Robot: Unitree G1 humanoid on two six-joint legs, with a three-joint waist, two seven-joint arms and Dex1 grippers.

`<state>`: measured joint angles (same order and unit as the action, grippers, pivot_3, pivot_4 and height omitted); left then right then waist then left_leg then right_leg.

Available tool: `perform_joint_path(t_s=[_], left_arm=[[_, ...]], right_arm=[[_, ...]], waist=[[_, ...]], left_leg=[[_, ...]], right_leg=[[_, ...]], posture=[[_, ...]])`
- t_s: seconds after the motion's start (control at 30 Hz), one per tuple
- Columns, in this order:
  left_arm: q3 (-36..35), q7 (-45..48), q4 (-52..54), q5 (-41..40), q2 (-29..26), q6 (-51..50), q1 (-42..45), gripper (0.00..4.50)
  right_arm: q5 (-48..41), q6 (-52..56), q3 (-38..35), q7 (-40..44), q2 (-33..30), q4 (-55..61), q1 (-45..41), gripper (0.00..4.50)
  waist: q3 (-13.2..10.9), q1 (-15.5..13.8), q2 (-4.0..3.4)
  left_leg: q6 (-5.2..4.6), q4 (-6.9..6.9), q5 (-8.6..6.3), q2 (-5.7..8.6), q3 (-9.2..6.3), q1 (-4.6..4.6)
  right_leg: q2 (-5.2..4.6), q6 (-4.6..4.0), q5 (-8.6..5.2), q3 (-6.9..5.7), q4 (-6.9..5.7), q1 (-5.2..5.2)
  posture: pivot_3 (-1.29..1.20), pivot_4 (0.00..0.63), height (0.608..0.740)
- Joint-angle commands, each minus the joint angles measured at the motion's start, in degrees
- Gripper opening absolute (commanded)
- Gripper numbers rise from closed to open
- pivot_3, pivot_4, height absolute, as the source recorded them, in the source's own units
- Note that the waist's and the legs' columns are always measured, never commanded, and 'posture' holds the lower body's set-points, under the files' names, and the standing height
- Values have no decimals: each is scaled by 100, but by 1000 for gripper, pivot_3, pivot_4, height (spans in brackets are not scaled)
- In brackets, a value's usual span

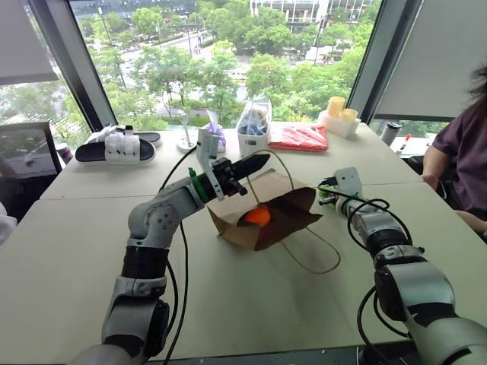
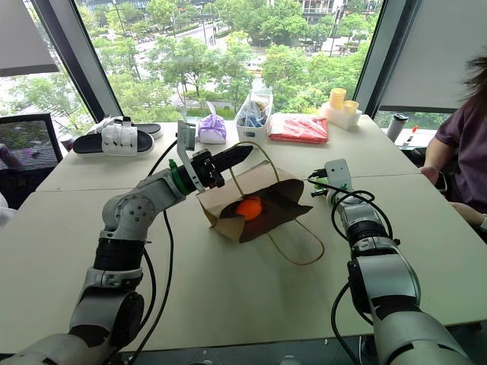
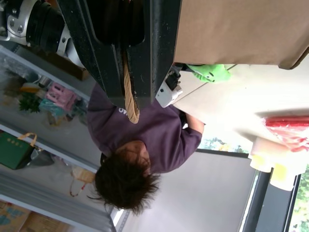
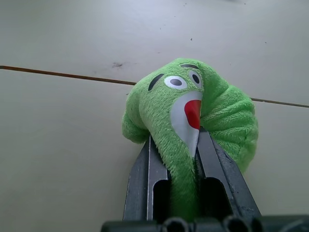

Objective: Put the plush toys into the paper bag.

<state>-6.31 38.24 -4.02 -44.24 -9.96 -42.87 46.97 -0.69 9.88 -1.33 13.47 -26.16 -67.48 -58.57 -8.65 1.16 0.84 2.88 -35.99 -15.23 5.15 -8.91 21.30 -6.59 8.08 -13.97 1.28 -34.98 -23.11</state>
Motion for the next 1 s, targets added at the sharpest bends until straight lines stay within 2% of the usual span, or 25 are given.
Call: perform_joint_path(t_s=[0.03, 0.1, 0.17, 0.33, 0.47, 0.5, 0.6, 0.7, 0.9, 1.0], left_arm=[[-29, 62, -1, 2, 51, 186, 227, 0], [-28, 83, -31, 7, 61, 207, 254, 0], [-47, 83, -99, 7, 78, 242, 290, 0], [-112, 179, -287, -87, 91, 216, 408, 0], [-137, 254, -422, -126, 105, 189, 512, 0], [-141, 272, -458, -124, 111, 194, 534, 0], [-142, 302, -581, -96, 162, 229, 603, 0], [-139, 335, -660, -79, 203, 254, 663, 0], [-121, 369, -665, -85, 280, 280, 680, 0], [-102, 377, -485, -141, 310, 228, 548, 0]], right_arm=[[139, -25, -29, 132, -393, 517, 152, 23], [132, 127, -64, 193, -539, 1145, 374, 23], [-178, 767, -345, 325, -680, 2735, 948, 23], [-1855, 3917, -1689, 994, -1364, 8079, 3098, 23], [-3198, 5737, -2558, 1373, -1687, 10113, 3837, 23], [-3452, 6029, -2702, 1422, -1709, 10387, 3890, 23], [-4220, 6629, -2954, 1509, -1597, 10966, 3895, 23], [-4521, 6817, -2595, 1288, -1294, 11201, 3787, 23], [-4431, 6589, -1678, 812, -728, 10985, 3502, 23], [-3749, 6050, -794, 482, -402, 10159, 3092, 23]], waist=[[0, -12, 0], [0, -41, 0], [0, -33, -1], [0, -54, -5], [-1, -41, -3], [-2, -37, -2], [-3, -54, 0], [-3, -66, 4], [-3, -63, 4], [-2, -34, 4]], left_leg=[[0, -1, 0, 0, 0, 1], [0, -2, 0, 1, -5, 5], [0, -1, 0, 3, -5, 7], [-2, 14, -2, 0, -17, 17], [-21, 4, -13, -1, -20, 8], [-50, -1, -29, -1, -15, 4], [-55, -9, -32, -6, -1, -17], [-55, -16, -32, -7, -3, -18], [-54, -12, -31, -4, -7, -8], [-49, -10, -28, -5, -12, -2]], right_leg=[[0, 0, 0, 0, 0, 0], [-1, 0, 0, -1, 0, -1], [-1, 0, 0, -1, 0, -4], [-2, 2, -1, -6, -1, -20], [-2, 3, -1, -10, 12, -1], [-2, 3, -1, -10, 15, 6], [2, 2, -1, -12, 19, 36], [2, 2, -1, -16, 20, 42], [-4, 2, -1, -16, 9, 23], [-5, 2, -1, -14, 4, 4]], posture=[[0, 150, 740], [0, 150, 740], [0, 150, 740], [0, 150, 740], [0, 150, 740], [0, 150, 740], [0, 150, 740], [0, 150, 740], [0, 150, 740], [0, 150, 740]])
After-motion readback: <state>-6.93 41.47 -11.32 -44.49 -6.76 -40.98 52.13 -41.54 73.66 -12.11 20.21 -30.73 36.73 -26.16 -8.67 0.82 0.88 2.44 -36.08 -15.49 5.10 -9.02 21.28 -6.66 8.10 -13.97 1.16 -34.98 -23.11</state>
